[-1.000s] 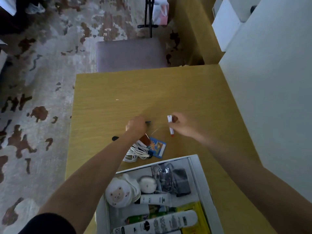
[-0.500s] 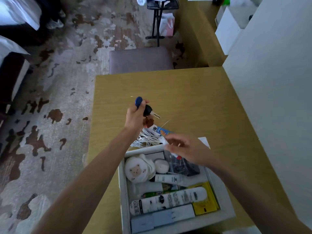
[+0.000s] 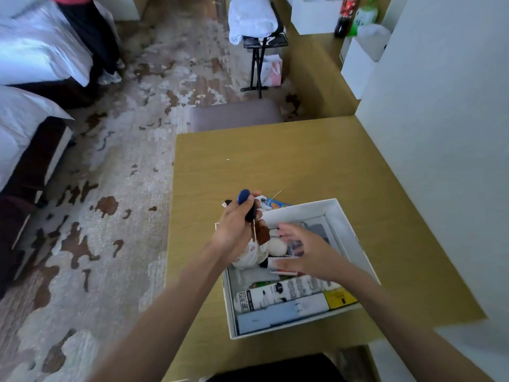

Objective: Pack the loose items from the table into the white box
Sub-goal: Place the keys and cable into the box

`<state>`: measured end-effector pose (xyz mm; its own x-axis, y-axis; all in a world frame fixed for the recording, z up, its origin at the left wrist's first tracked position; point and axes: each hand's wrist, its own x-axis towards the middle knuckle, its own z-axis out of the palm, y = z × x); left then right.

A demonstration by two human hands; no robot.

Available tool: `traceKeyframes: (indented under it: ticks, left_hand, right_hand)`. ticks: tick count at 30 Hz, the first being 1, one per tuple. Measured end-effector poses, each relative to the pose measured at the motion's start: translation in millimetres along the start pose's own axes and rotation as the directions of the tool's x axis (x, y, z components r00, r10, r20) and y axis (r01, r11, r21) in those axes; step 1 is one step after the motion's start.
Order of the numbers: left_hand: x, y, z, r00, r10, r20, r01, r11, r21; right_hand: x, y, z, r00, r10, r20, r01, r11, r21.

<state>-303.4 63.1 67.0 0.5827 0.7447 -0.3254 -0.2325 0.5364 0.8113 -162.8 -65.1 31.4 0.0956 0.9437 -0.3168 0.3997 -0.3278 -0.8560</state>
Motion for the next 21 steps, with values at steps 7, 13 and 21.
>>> traceKeyframes:
  ticks: [7, 13, 21]
  left_hand:
    - [-11.7, -30.3, 26.7, 0.999, -0.012, 0.032, 0.010, 0.999, 0.053]
    - [-6.3, -39.2, 2.4, 0.981, 0.143, 0.131, -0.193, 0.800, 0.568]
    - [-11.0, -34.4, -40.9, 0.979, 0.201, 0.023, -0.155, 0.673, 0.723]
  right_hand:
    - [-0.2, -19.1, 9.7, 0.990, -0.078, -0.121, 0.085, 0.995, 0.056]
    - [2.1, -2.8, 7.2, 0.946, 0.183, -0.267, -0.080, 0.931, 0.356]
    - [31.7, -10.3, 5.7, 0.883, 0.351, -0.313, -0.244, 0.911, 0.333]
